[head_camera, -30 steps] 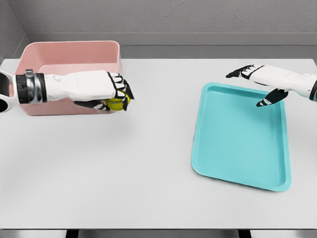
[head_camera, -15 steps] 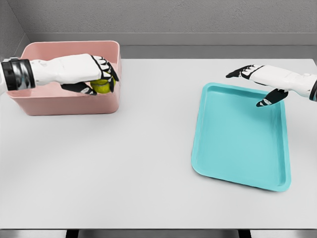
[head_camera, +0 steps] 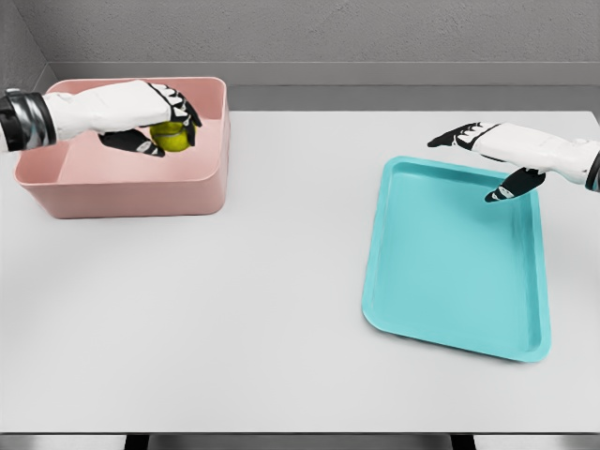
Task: Put the tennis from the blue tray into the pink basket with both arms
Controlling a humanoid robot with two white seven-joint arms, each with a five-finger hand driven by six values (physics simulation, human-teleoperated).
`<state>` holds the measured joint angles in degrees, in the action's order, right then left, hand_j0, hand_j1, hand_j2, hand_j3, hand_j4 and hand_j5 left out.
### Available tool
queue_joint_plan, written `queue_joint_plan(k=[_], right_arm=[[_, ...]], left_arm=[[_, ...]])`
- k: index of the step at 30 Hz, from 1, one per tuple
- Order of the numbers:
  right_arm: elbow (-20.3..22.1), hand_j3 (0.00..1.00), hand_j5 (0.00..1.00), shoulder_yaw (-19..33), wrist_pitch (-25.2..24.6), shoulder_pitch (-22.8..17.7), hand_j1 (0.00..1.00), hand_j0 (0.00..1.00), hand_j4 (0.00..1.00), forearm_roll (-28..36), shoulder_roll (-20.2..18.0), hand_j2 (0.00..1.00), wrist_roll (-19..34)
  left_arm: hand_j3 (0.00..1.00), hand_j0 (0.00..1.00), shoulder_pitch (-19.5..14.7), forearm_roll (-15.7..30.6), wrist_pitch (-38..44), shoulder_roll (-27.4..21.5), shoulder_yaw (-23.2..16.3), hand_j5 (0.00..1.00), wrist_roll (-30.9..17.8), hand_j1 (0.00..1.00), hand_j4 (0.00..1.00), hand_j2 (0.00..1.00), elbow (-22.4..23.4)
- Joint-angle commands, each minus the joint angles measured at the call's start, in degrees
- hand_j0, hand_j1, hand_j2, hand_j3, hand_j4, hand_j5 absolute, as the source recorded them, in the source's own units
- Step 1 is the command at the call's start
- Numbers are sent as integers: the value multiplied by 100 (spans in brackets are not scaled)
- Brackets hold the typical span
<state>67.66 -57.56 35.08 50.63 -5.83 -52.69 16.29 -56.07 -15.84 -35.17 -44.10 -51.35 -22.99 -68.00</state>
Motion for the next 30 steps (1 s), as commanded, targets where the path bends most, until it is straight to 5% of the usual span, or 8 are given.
queue_joint_plan(k=[1, 18, 22, 30], right_arm=[[1, 100, 100, 8, -8, 0, 100, 100, 100, 38, -4, 100, -3], [1, 100, 100, 8, -8, 0, 100, 100, 100, 38, 4, 100, -3], [1, 100, 100, 8, -8, 0, 100, 100, 100, 38, 4, 100, -3], [1, 100, 100, 8, -8, 0, 100, 100, 100, 38, 4, 100, -3]], left_arm=[[51, 51, 0, 37, 17, 95, 2, 51, -4, 51, 51, 51, 349], [53, 53, -141, 20, 17, 658, 2, 53, -4, 53, 53, 53, 1676], [82, 82, -176, 20, 17, 658, 11, 82, 154, 82, 82, 82, 1676], [86, 86, -167, 29, 17, 596, 11, 86, 172, 86, 86, 86, 1632]])
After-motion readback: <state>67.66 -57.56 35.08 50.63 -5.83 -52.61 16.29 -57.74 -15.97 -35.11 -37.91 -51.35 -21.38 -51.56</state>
